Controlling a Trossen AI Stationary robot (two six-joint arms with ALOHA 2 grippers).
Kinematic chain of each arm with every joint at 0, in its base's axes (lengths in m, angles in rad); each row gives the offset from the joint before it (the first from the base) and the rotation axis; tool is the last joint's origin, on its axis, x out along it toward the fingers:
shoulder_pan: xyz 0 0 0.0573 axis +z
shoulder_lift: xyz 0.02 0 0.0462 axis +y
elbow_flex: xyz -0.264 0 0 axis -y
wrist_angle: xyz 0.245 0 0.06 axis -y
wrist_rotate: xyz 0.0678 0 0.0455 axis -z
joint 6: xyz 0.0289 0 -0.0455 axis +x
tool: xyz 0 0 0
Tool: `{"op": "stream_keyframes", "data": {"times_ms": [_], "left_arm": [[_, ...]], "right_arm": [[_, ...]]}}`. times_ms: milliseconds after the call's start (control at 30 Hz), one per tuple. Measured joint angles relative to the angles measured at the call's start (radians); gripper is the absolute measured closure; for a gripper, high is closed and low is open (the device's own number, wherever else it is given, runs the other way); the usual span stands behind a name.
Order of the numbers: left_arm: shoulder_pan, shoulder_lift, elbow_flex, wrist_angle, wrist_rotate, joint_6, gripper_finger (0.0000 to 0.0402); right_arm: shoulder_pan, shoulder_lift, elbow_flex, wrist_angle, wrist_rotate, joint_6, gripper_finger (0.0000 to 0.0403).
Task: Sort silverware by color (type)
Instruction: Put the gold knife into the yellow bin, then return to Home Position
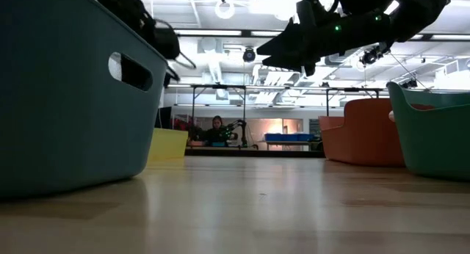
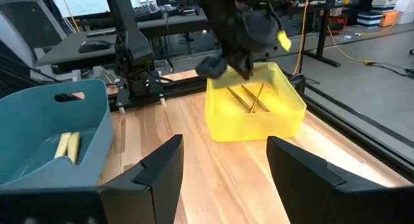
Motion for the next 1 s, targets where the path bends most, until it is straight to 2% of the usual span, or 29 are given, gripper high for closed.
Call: {"op": "stream_keyframes", "data": {"times_ms": [233,433,833,1000], "left_arm": [[0.013,0.156,0.0,0.06,0.02,0.049,0.0387],[0.013,0.24,0.0,0.063,0.017,0.076,0.0386],[0.013,0.26,0.0,0.083,0.018,0.086,0.0349],[0.012,0.259,0.0,0.082,0.012,0.088,0.0321]], "right_arm": [[0.0,0.0,0.0,0.0,0.0,0.0,0.0197],[0.0,0.0,0.0,0.0,0.0,-0.001,0.0197],[0.0,0.0,0.0,0.001,0.0,0.0,0.0197],[0.0,0.0,0.0,0.001,0.0,0.0,0.0197]]}}
